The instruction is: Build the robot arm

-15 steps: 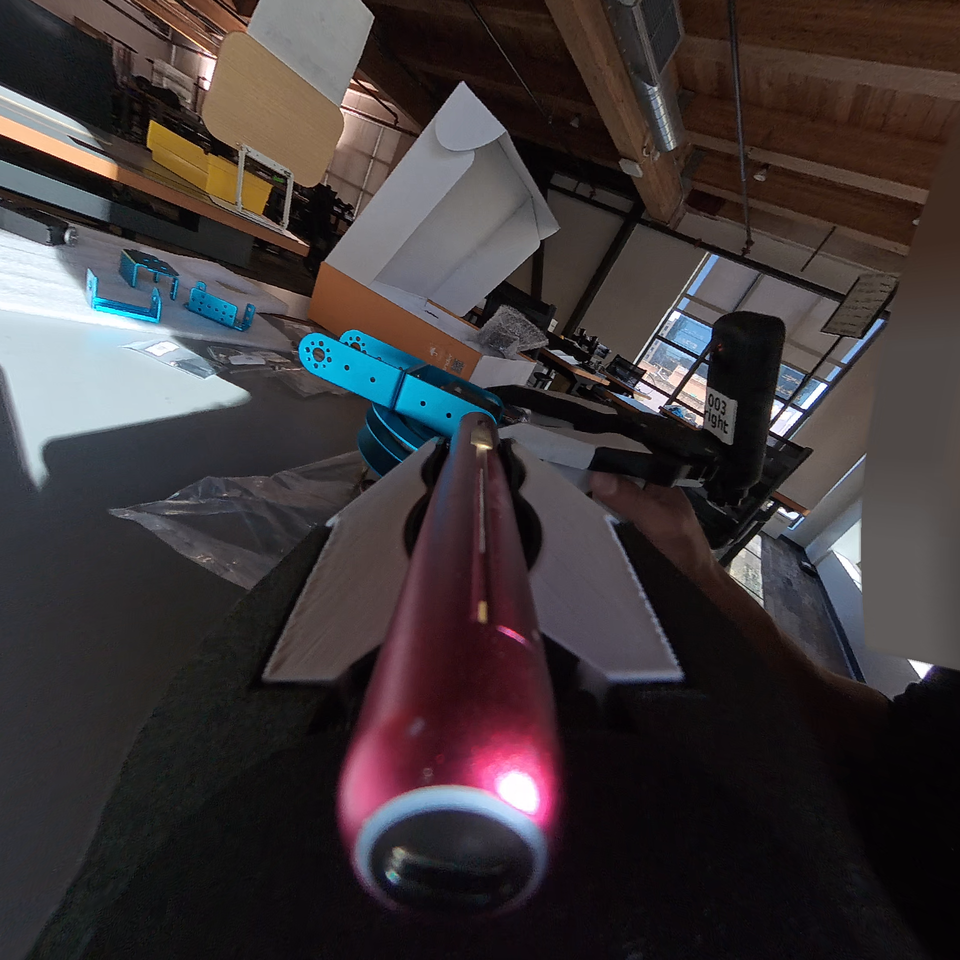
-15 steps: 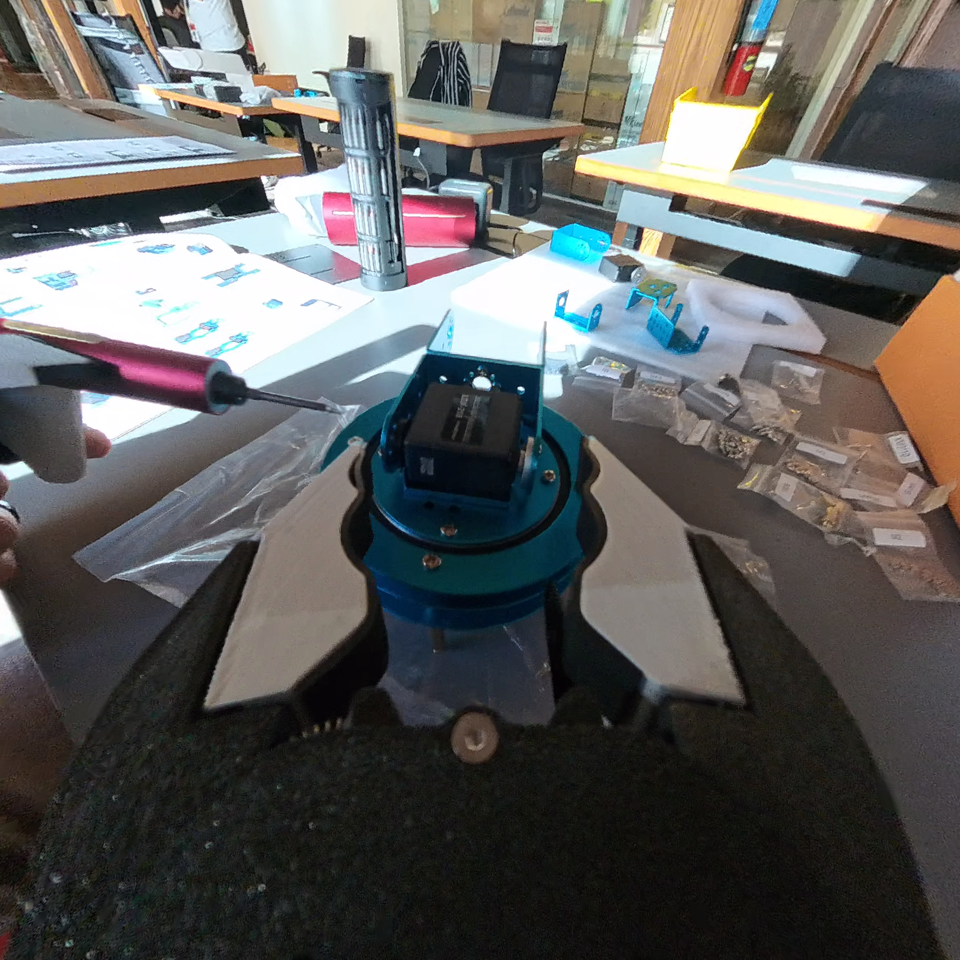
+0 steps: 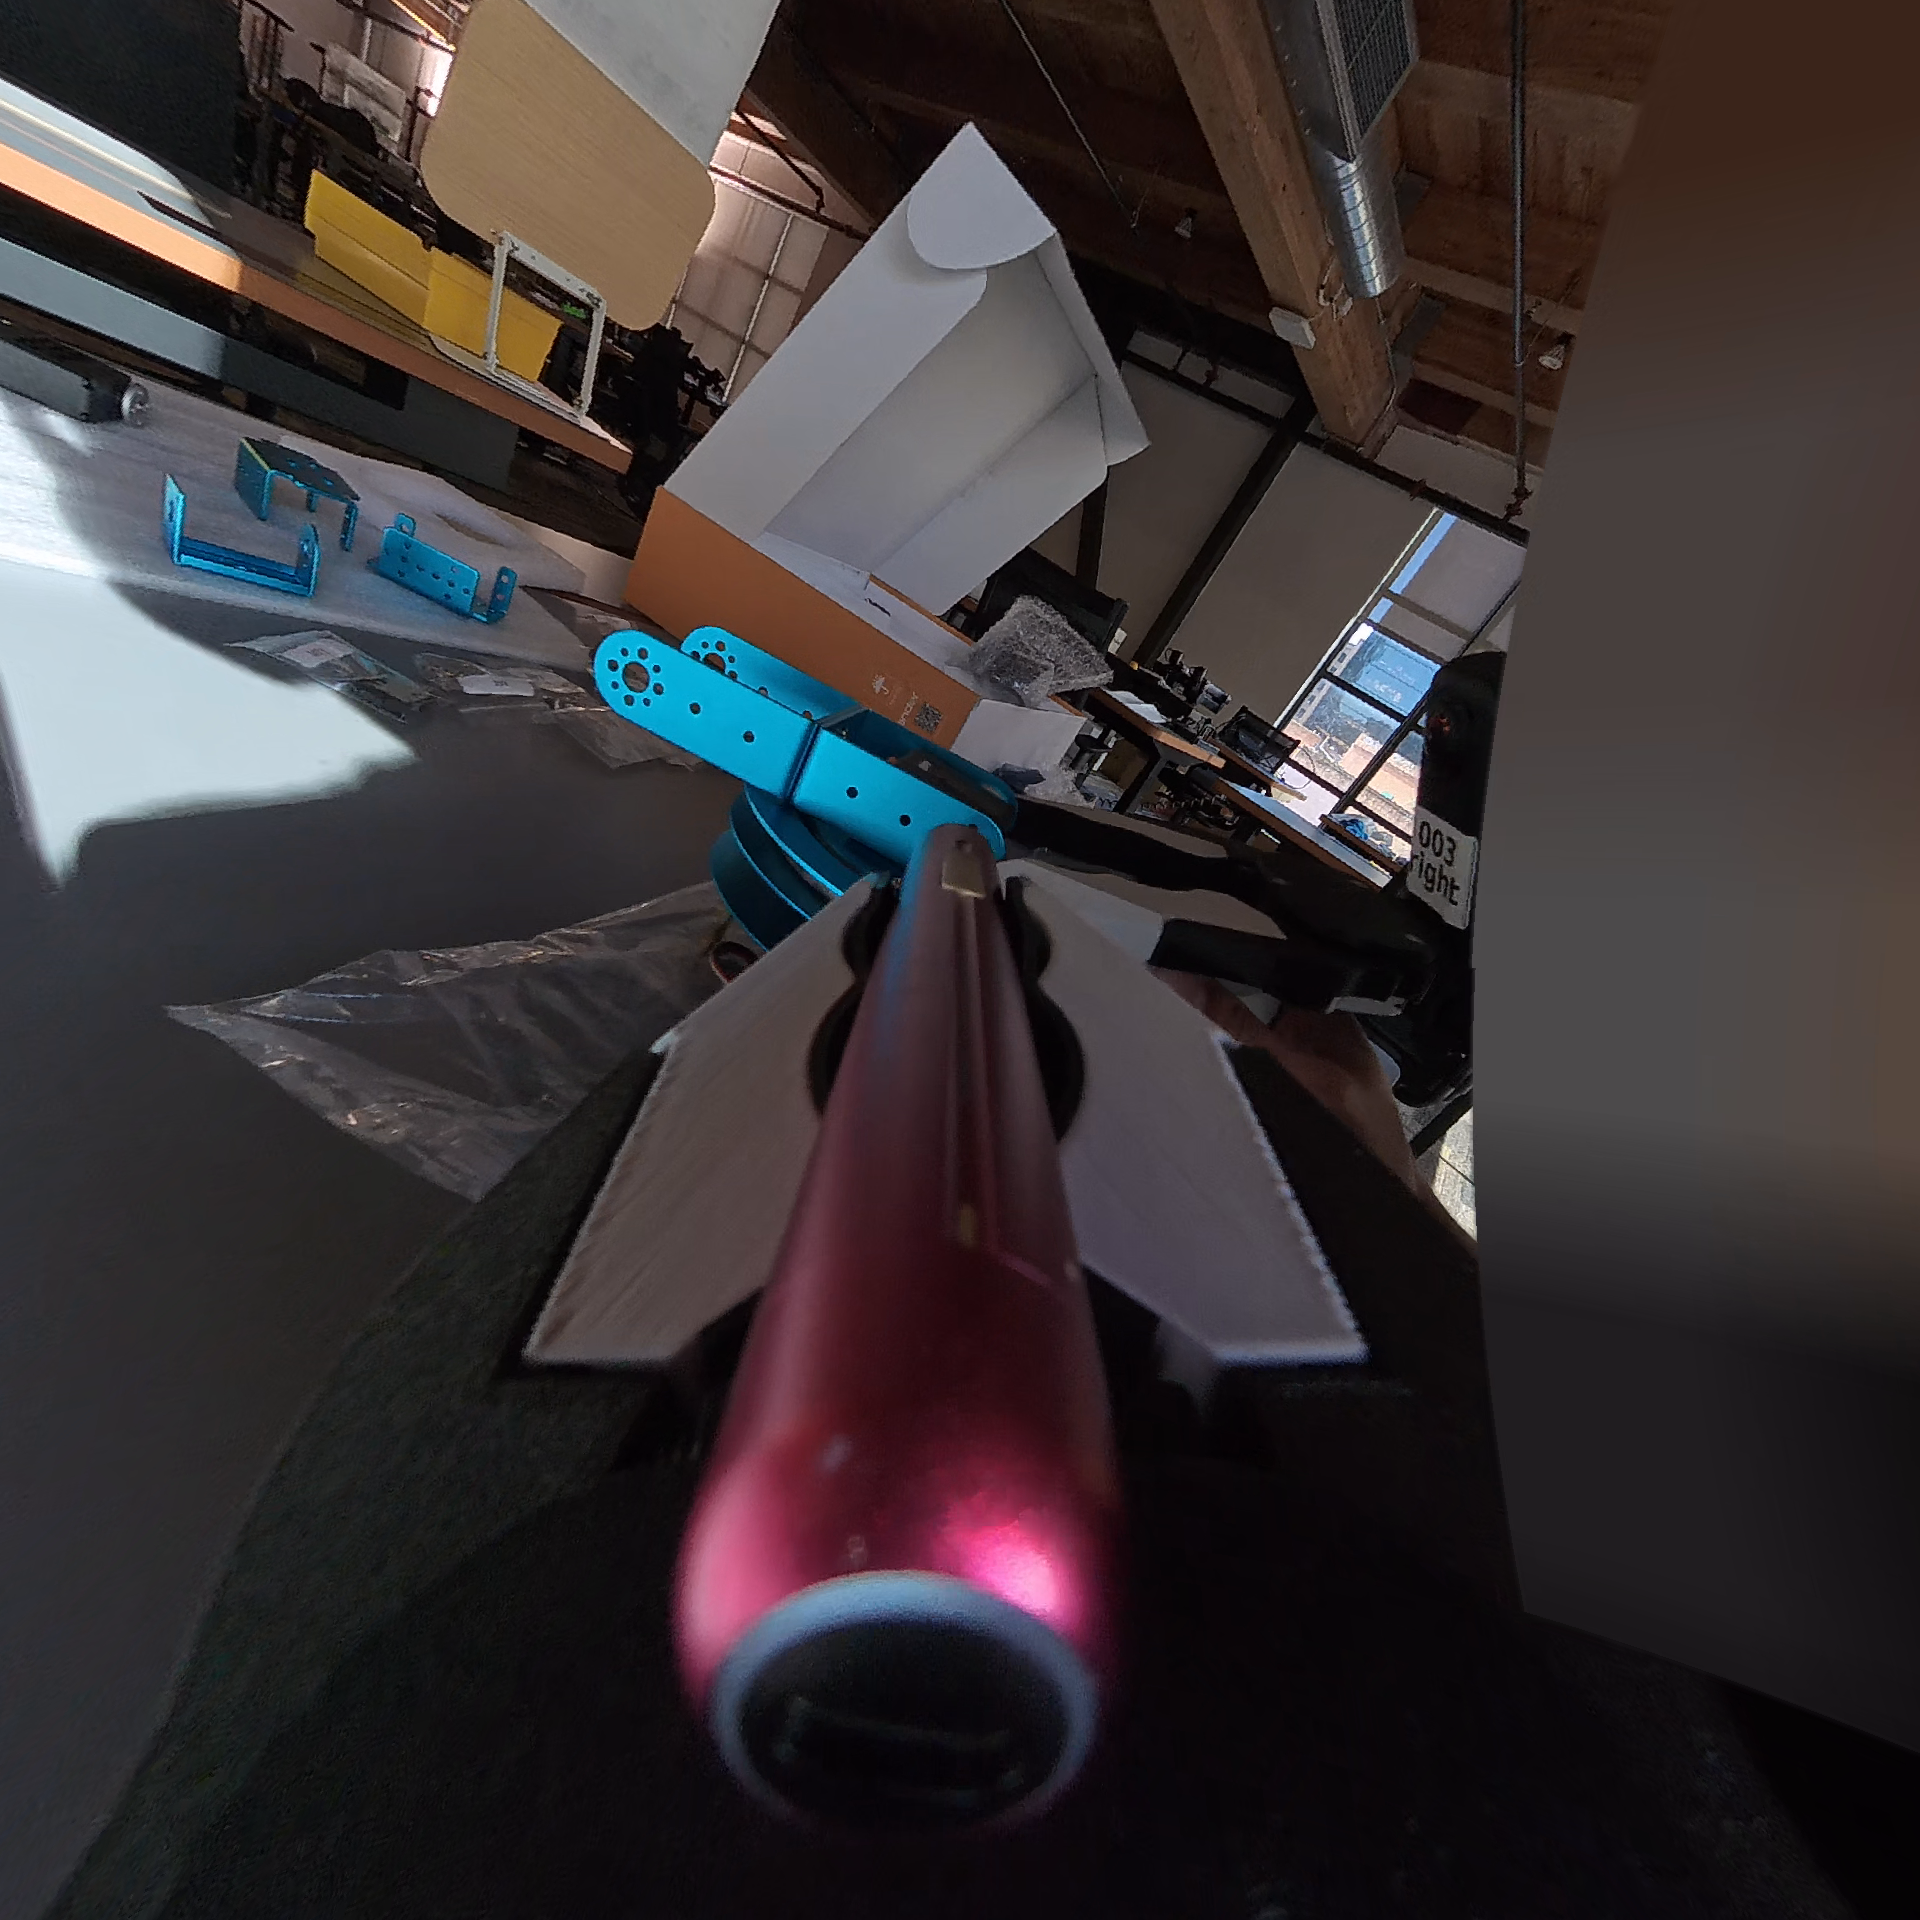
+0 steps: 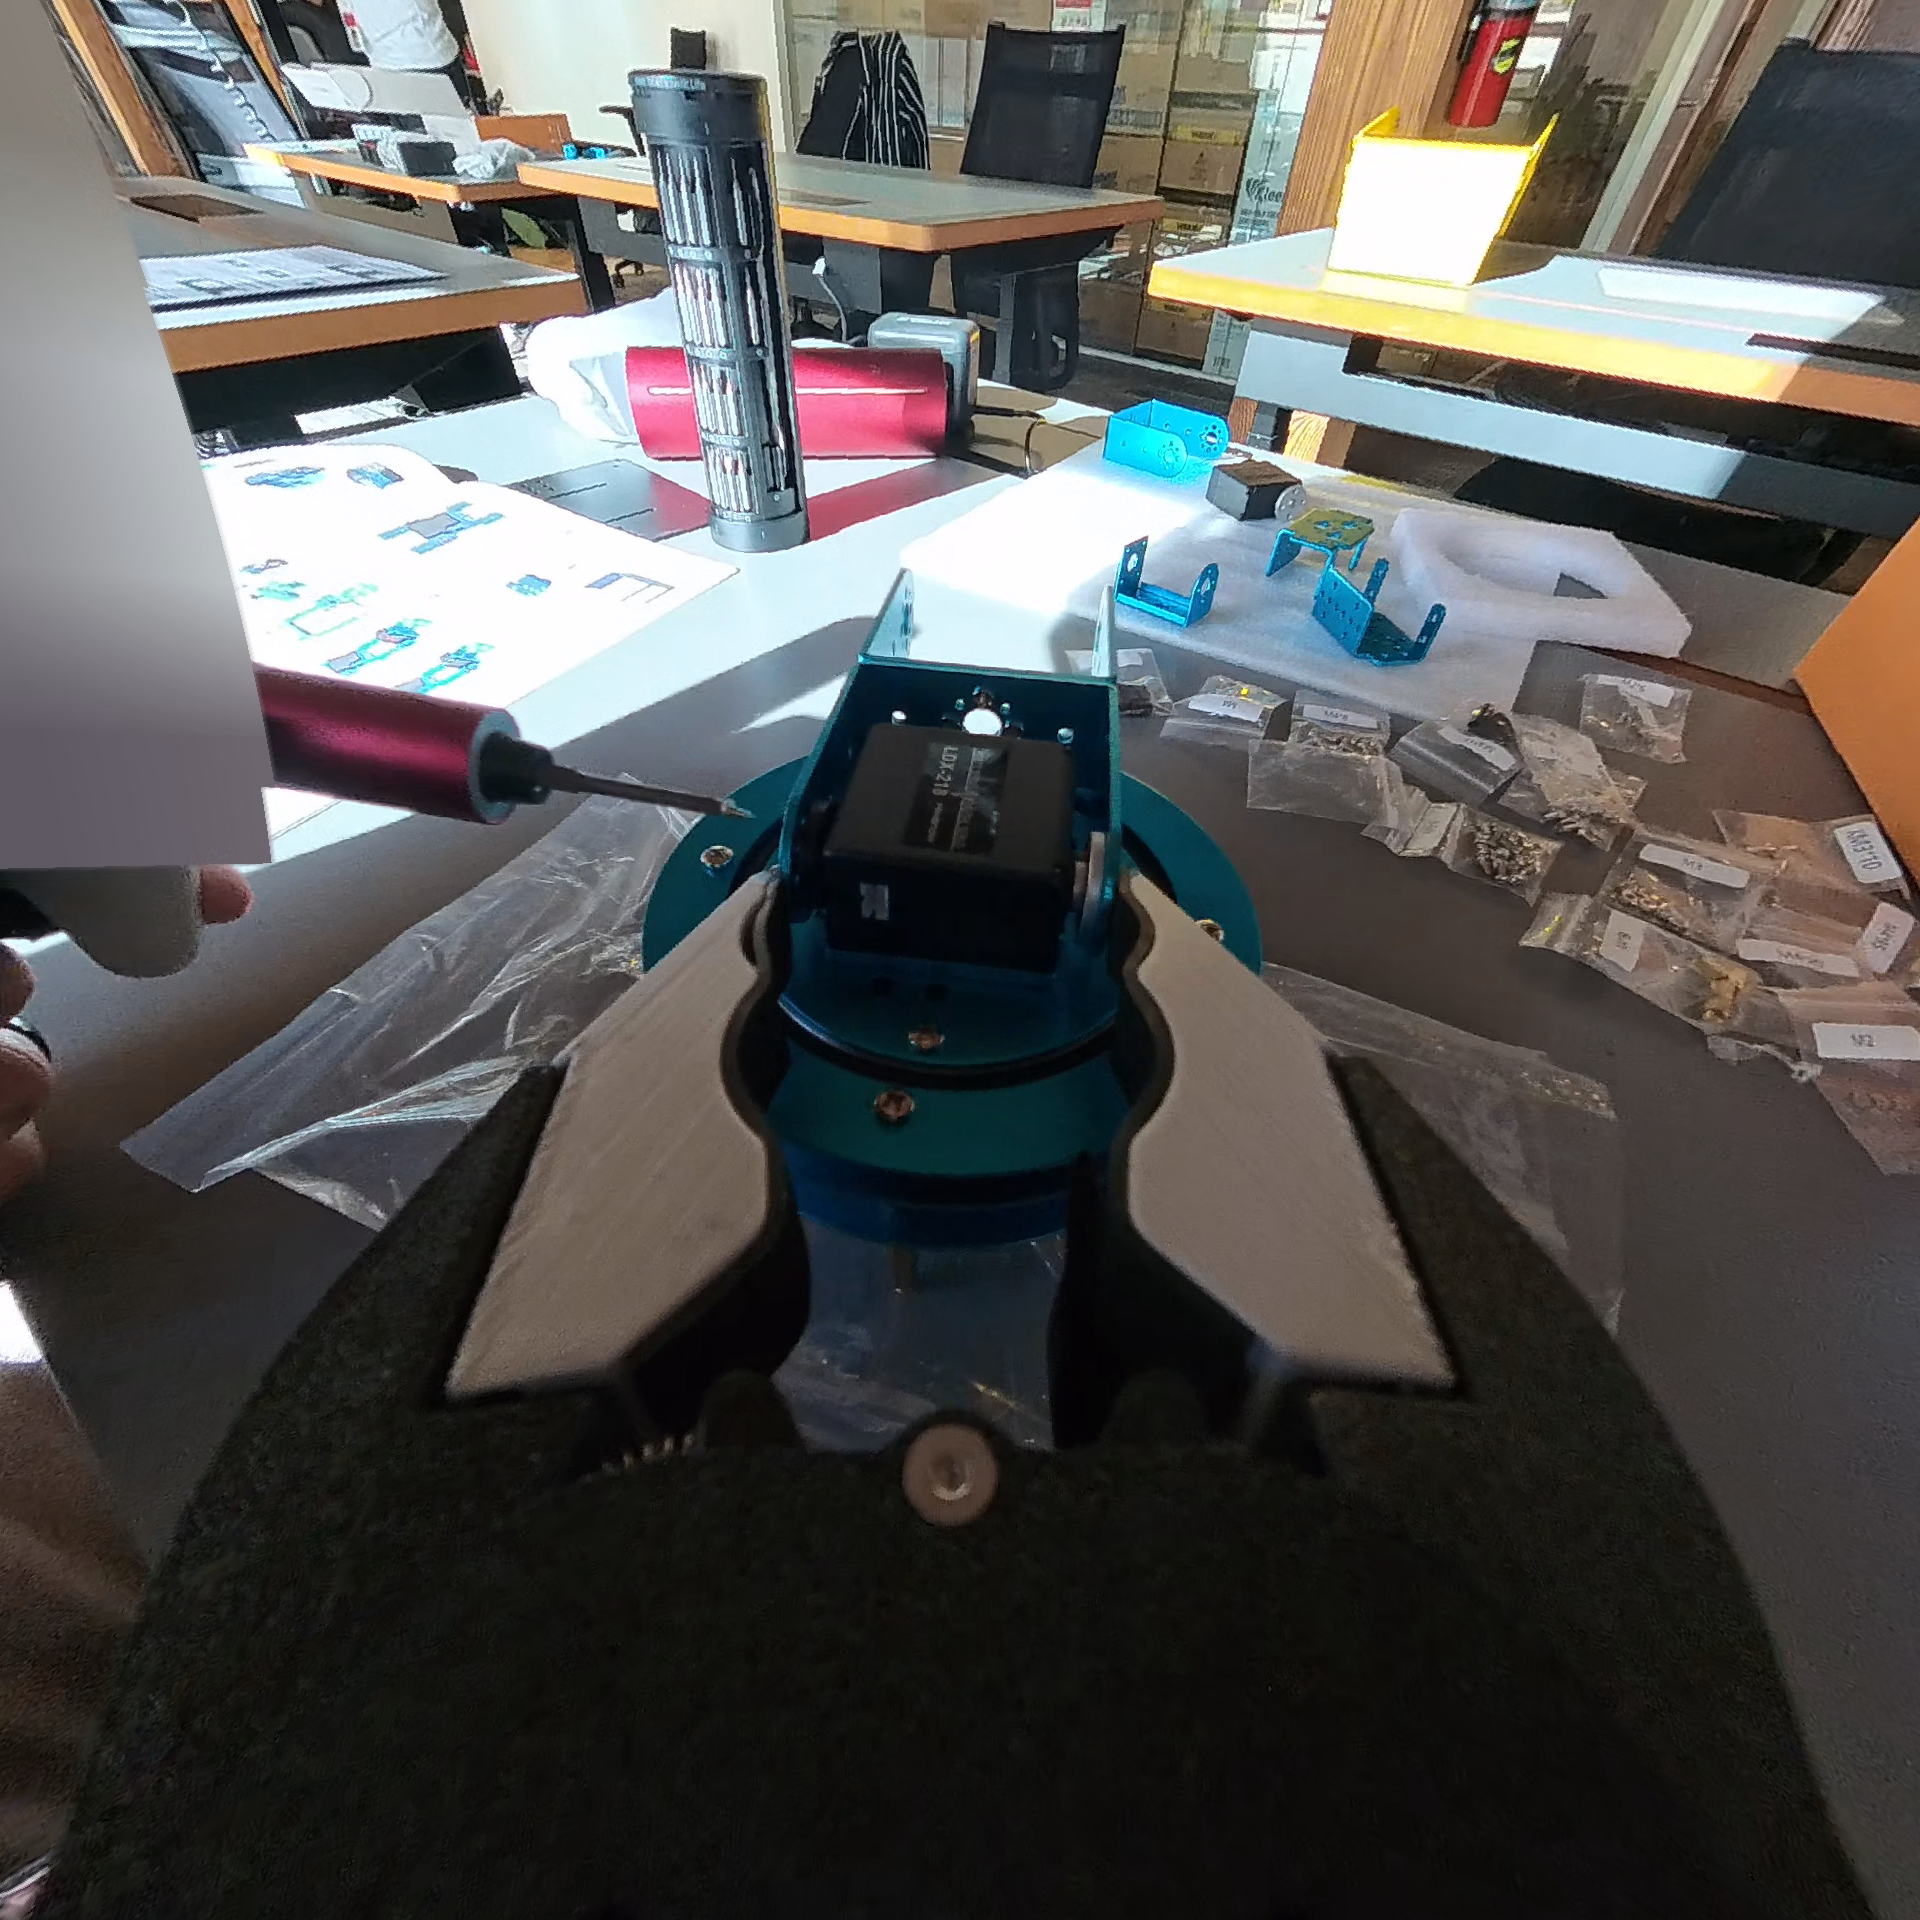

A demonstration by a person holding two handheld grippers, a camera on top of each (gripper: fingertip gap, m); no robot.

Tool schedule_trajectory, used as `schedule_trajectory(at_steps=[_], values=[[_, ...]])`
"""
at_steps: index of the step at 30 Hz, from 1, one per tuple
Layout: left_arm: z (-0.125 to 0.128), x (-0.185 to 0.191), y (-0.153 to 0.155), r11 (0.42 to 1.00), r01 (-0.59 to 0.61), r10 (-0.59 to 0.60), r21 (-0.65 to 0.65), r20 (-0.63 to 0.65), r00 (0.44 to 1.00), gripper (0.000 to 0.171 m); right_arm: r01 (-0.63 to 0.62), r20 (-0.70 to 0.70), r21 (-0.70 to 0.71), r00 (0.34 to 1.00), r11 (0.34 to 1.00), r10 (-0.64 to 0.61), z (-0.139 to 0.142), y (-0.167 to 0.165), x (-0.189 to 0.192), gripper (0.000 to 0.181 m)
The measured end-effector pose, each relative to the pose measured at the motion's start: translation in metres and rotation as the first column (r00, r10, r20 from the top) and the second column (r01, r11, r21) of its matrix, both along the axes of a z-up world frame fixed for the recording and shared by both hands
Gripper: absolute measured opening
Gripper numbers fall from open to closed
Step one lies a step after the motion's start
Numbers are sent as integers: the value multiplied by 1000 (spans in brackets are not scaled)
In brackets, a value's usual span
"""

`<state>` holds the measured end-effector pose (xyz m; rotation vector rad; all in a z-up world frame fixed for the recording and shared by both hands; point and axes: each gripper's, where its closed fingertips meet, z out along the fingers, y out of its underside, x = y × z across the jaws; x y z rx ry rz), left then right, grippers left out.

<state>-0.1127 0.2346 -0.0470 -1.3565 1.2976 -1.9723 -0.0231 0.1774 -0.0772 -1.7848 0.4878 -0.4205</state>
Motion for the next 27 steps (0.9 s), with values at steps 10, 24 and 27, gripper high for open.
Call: schedule_trajectory(at_steps=[10, 24, 27], values=[[1, 3, -6, 1000, 0, 0, -18, 13, 1000, 21, 11, -1, -1, 1000, 1000, -11, 0, 0, 1, 59], [-1, 6, -4, 999, -4, 4, -42, 5, 1000, 20, 11, 1, 4, 1000, 1000, -11, 0, 0, 1, 59], [-1, 6, -5, 999, -2, 2, -49, 2, 1000, 20, 10, 1, 4, 1000, 1000, -10, 0, 0, 1, 59]])
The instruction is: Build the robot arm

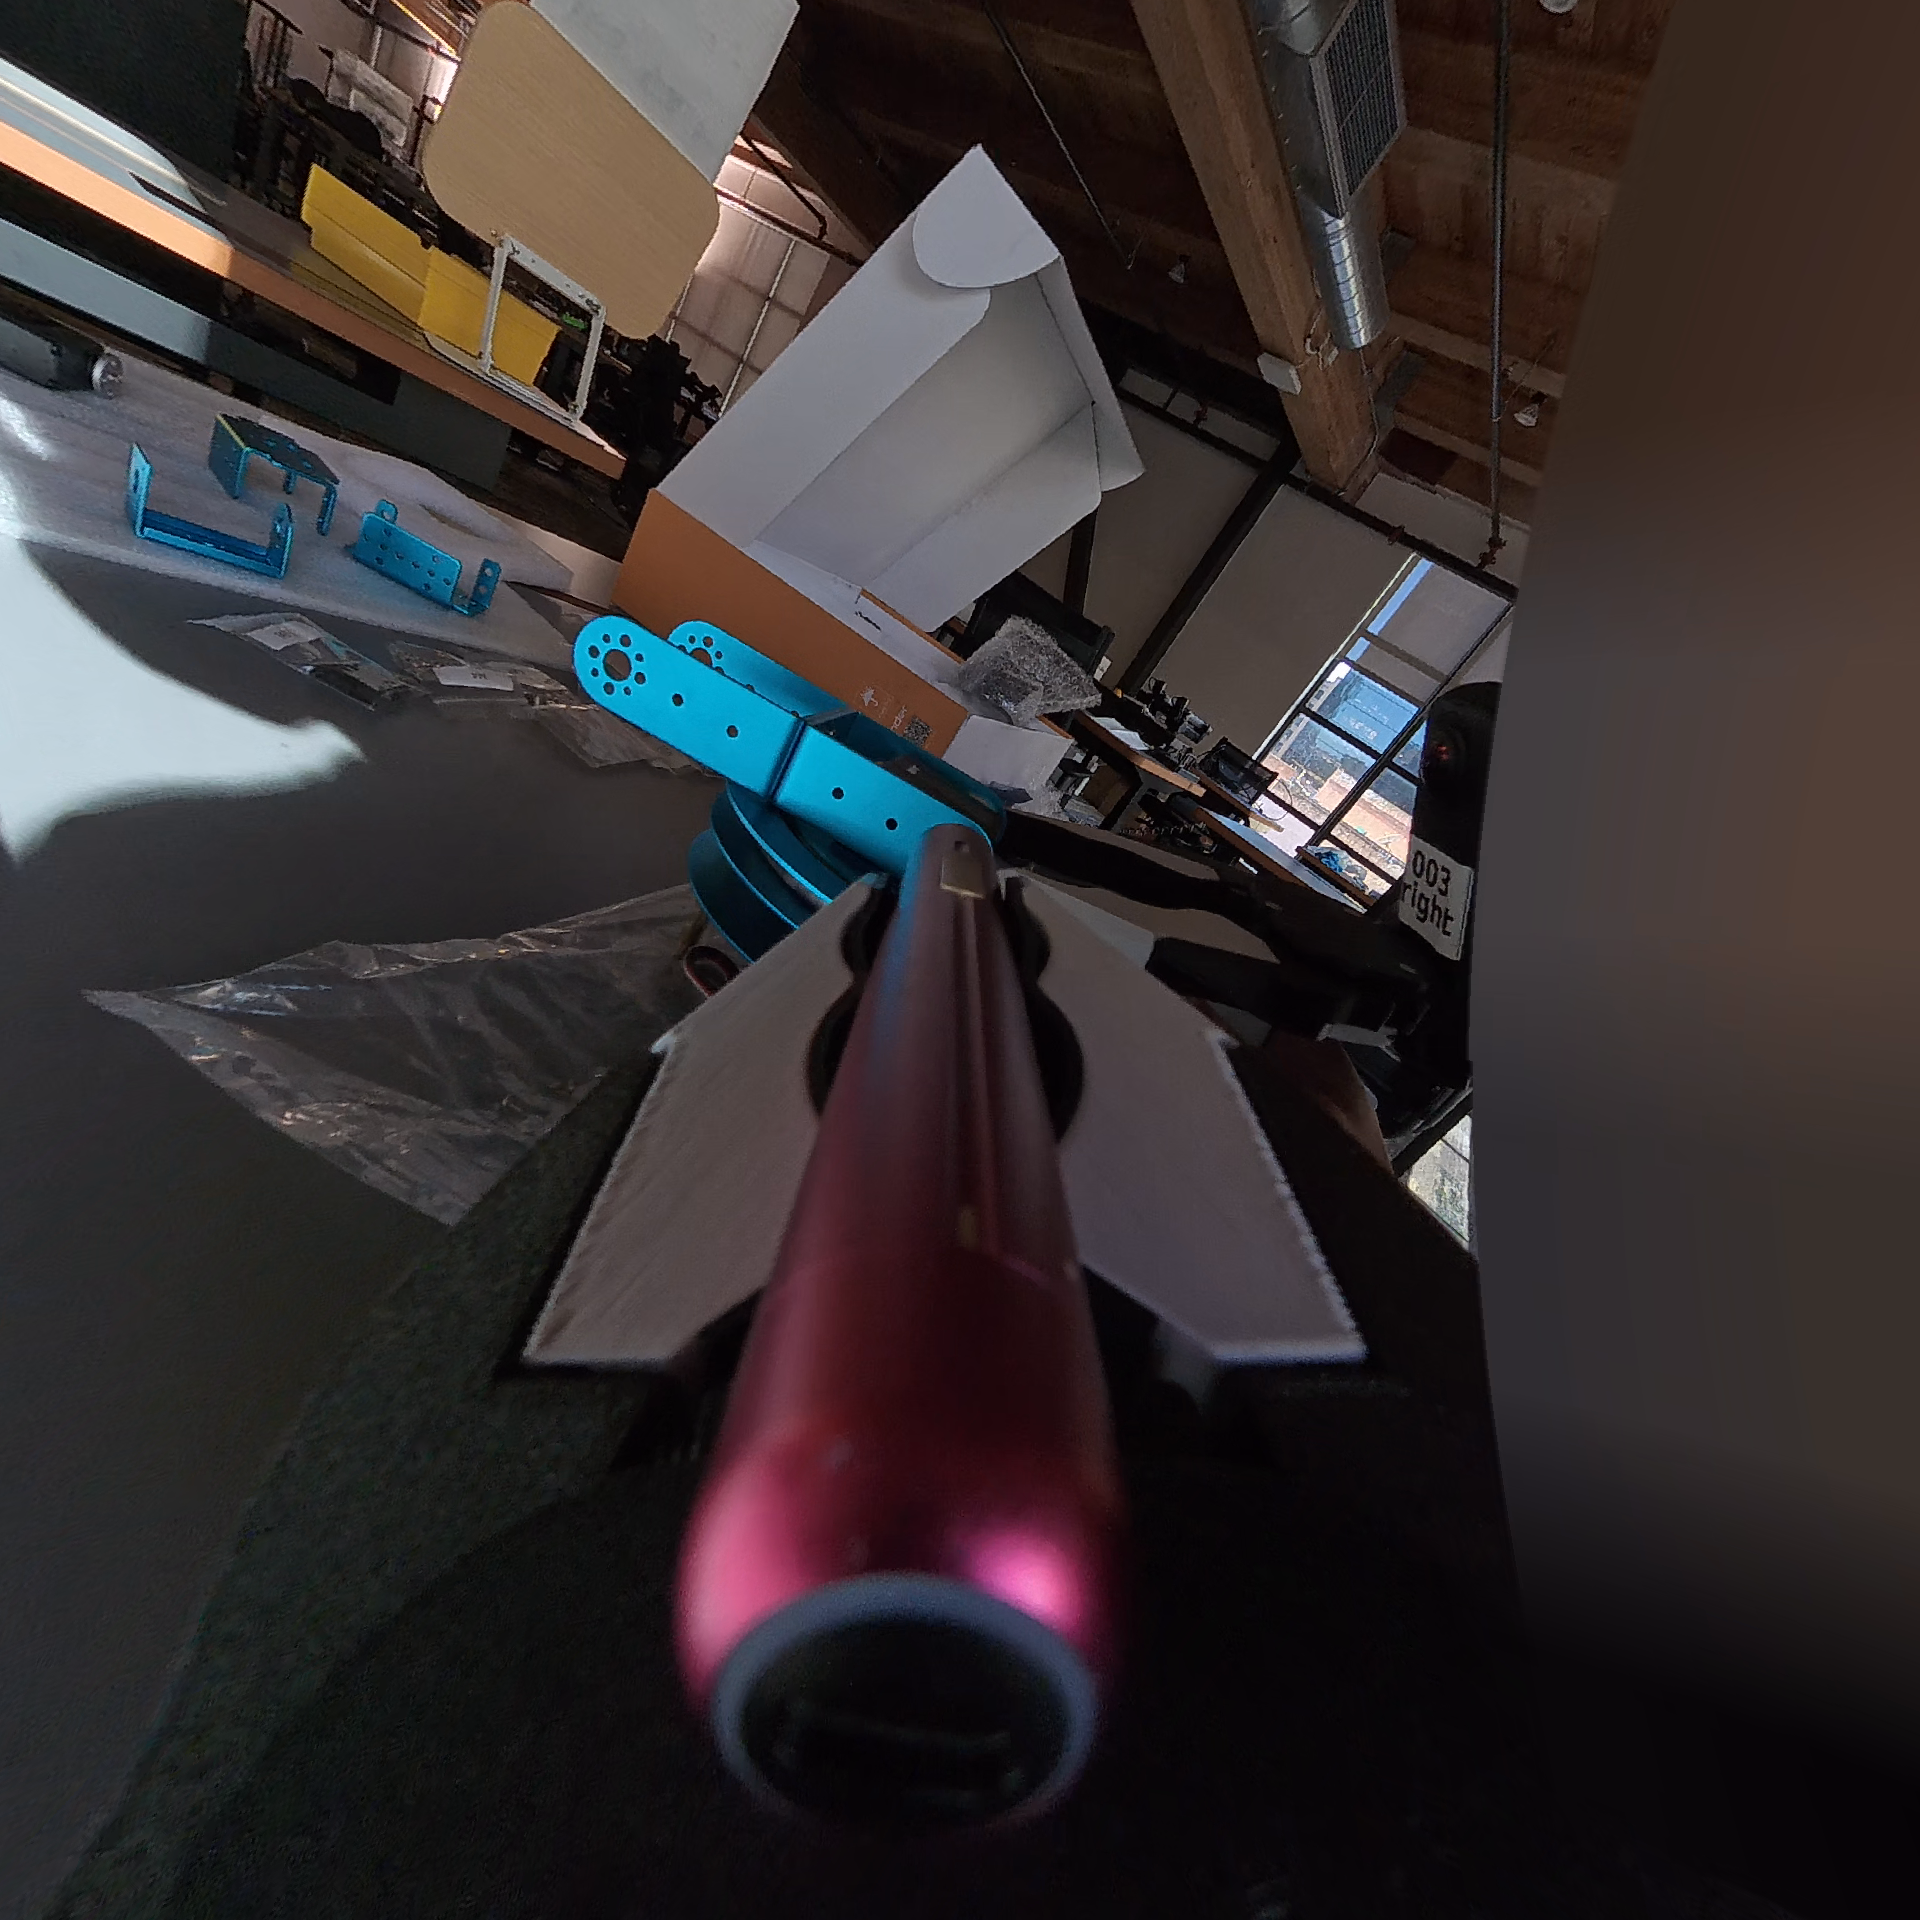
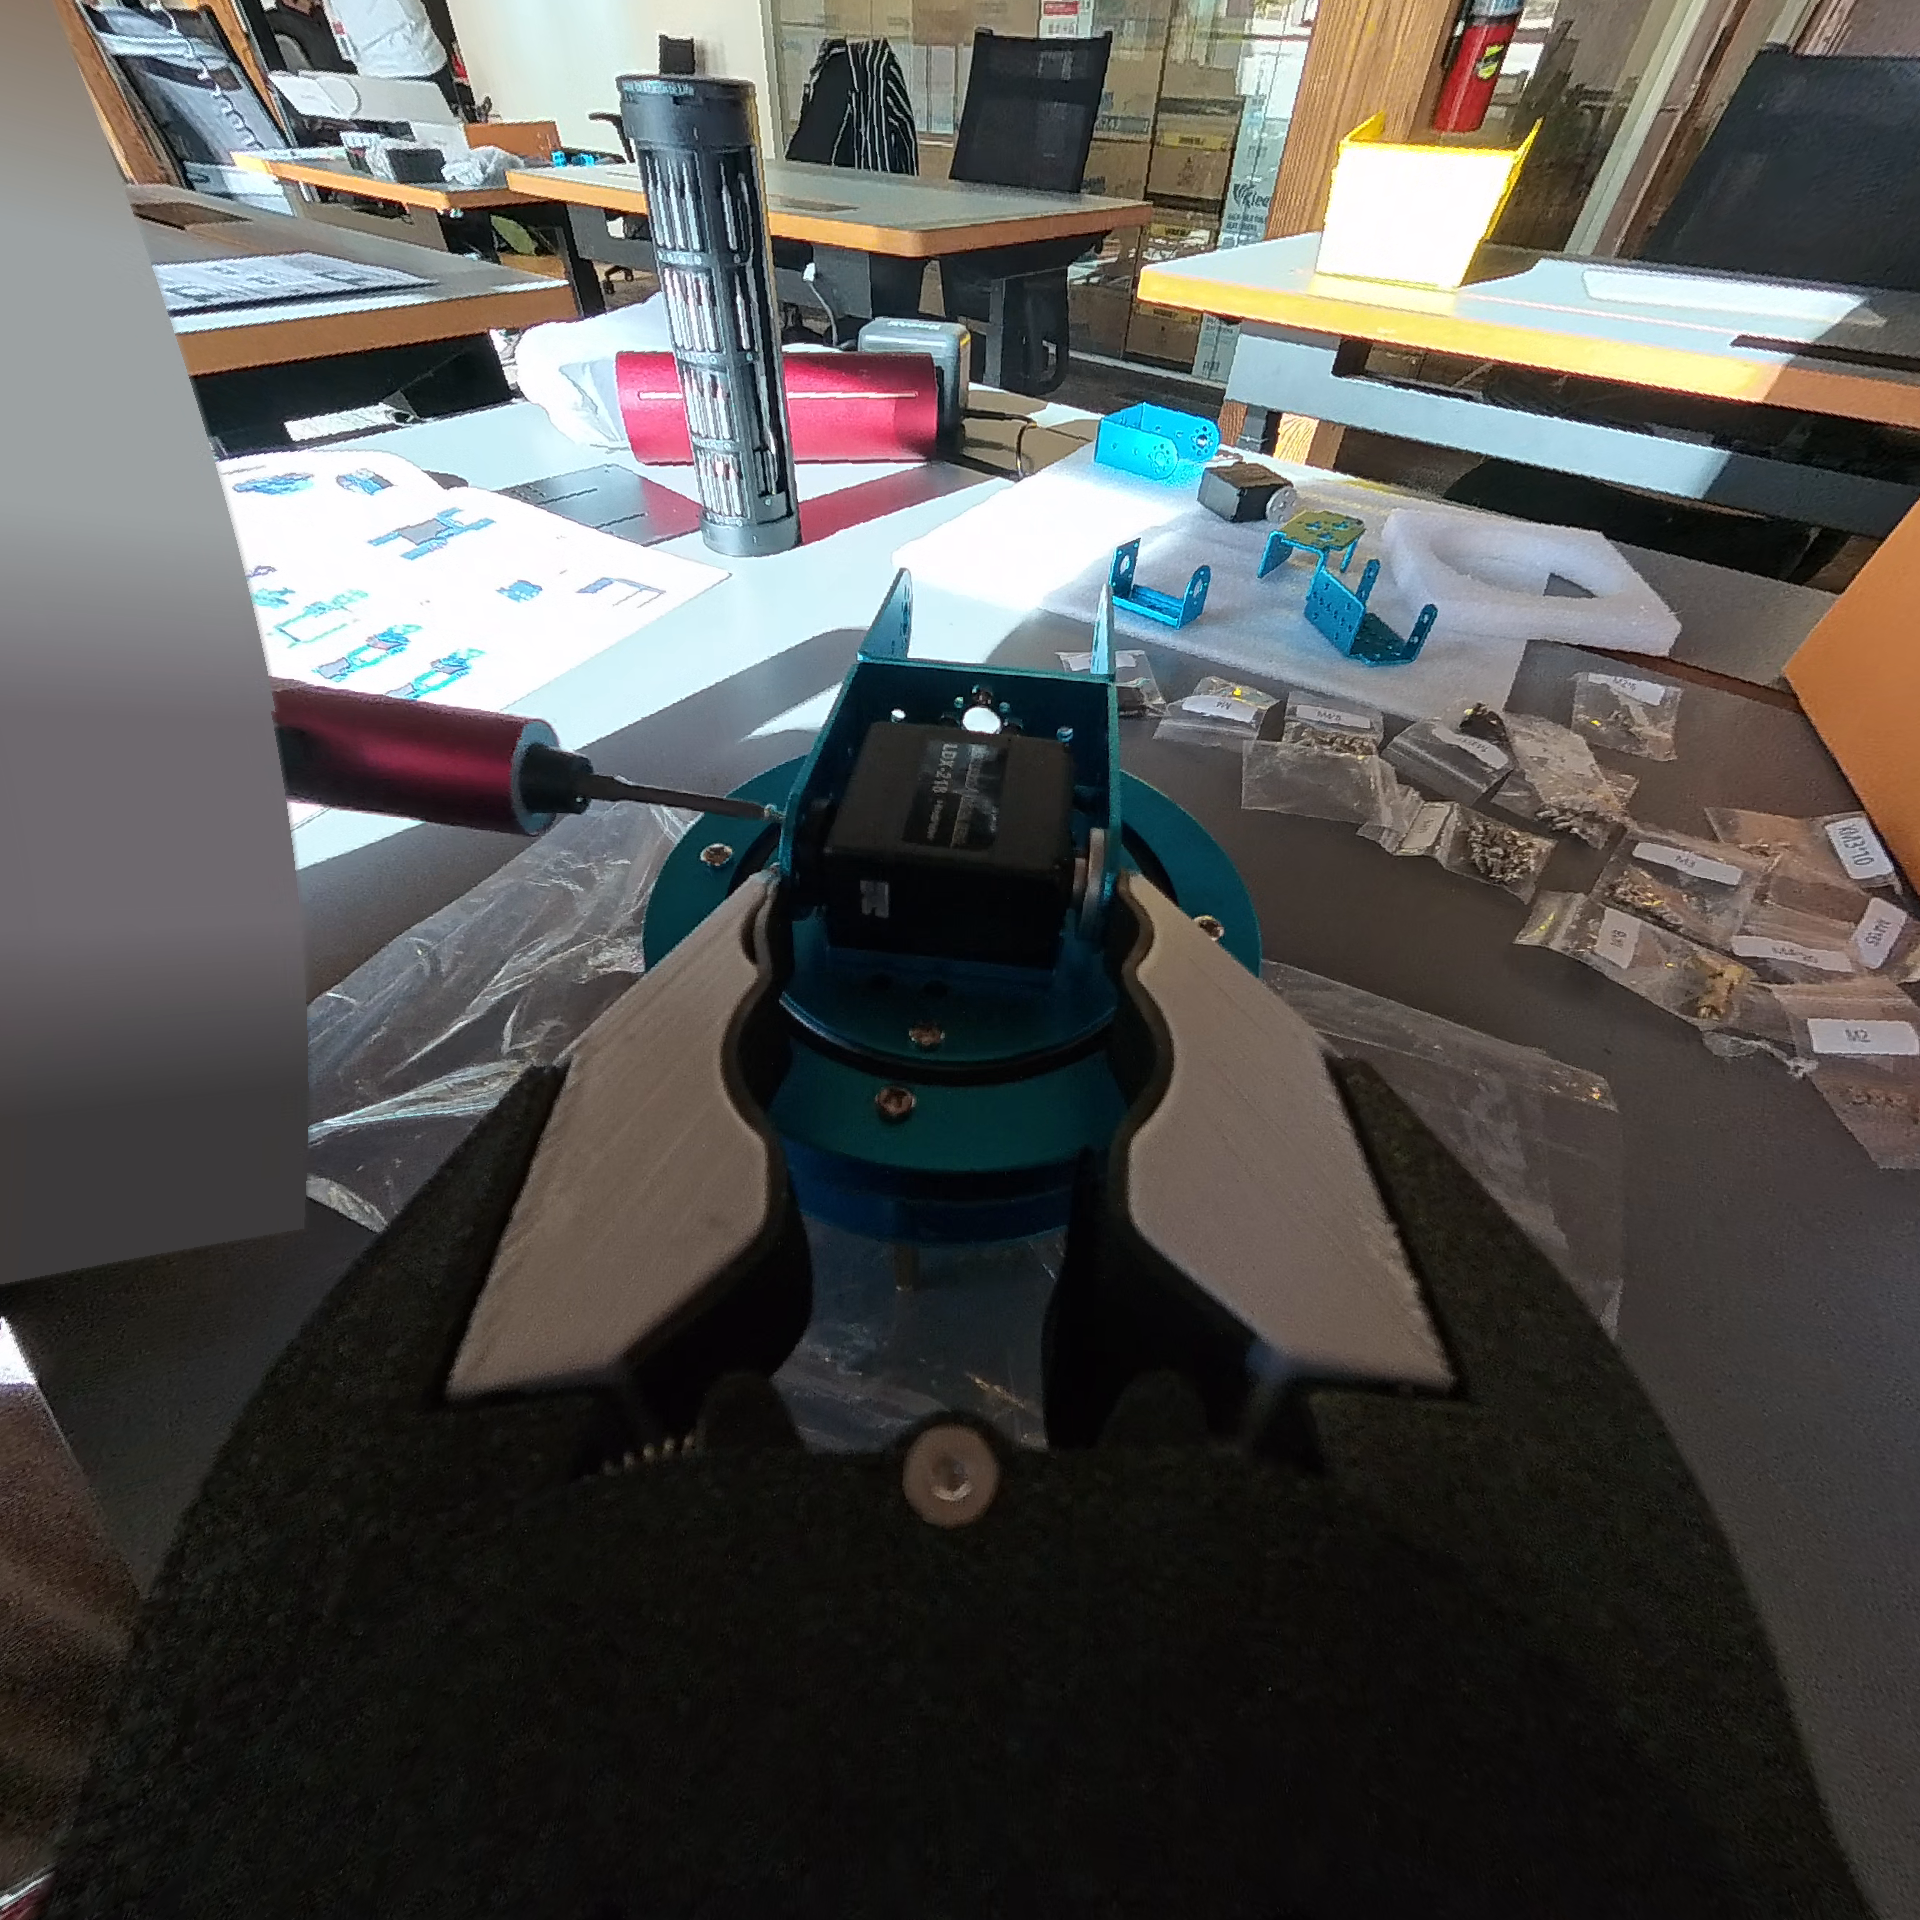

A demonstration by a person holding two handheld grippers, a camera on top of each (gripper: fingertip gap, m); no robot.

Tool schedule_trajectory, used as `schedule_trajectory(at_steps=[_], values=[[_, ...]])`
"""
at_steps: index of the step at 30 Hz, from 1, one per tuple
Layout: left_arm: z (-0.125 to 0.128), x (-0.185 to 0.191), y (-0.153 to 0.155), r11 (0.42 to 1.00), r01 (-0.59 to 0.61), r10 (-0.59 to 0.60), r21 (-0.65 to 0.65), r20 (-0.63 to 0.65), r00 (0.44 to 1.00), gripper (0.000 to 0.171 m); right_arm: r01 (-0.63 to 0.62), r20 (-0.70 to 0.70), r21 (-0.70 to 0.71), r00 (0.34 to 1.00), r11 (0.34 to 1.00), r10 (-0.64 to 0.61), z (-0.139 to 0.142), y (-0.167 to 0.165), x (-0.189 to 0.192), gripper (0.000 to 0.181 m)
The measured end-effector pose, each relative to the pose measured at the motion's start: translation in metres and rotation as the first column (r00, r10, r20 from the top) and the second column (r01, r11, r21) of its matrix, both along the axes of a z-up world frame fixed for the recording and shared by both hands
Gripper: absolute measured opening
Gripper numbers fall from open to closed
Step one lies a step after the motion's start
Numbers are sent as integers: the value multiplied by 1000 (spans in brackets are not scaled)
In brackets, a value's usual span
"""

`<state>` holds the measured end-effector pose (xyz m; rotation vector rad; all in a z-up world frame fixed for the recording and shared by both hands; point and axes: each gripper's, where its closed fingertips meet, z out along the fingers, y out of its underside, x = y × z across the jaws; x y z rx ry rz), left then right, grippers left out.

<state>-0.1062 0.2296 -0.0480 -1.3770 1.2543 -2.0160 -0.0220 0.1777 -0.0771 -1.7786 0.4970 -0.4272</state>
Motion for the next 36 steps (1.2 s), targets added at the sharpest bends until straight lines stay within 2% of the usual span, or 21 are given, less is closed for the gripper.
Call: schedule_trajectory(at_steps=[15, 22, 25, 28, 30, 32, 36], values=[[0, 2, -8, 1000, 17, -17, 26, 0, 1000, 21, -2, 0, 1, 1000, 1000, 2, 0, 0, 0, 59], [0, -3, 2, 1000, 5, -5, 10, 0, 1000, 21, -2, 1, 2, 1000, 1000, 2, 0, 0, 0, 59], [0, -11, 22, 998, -37, 37, 45, 5, 999, 20, 3, -1, 5, 1000, 1000, -3, 0, 0, 0, 60], [-9, -17, 29, 997, 21, -18, 69, -56, 998, 21, 13, -14, 8, 1000, 1000, -13, 1, 0, 0, 61], [-9, -18, 32, 991, 30, -22, 132, -67, 998, 21, -5, -4, 13, 1000, 1000, 5, 5, -1, -2, 64], [-5, -19, 31, 980, 61, -50, 188, -60, 997, 21, 9, 5, 25, 1000, 1000, -9, 12, -8, -2, 70], [7, -16, 30, 953, 118, -119, 279, -11, 993, 21, 10, 35, 40, 999, 999, -11, 26, -25, -7, 63]])
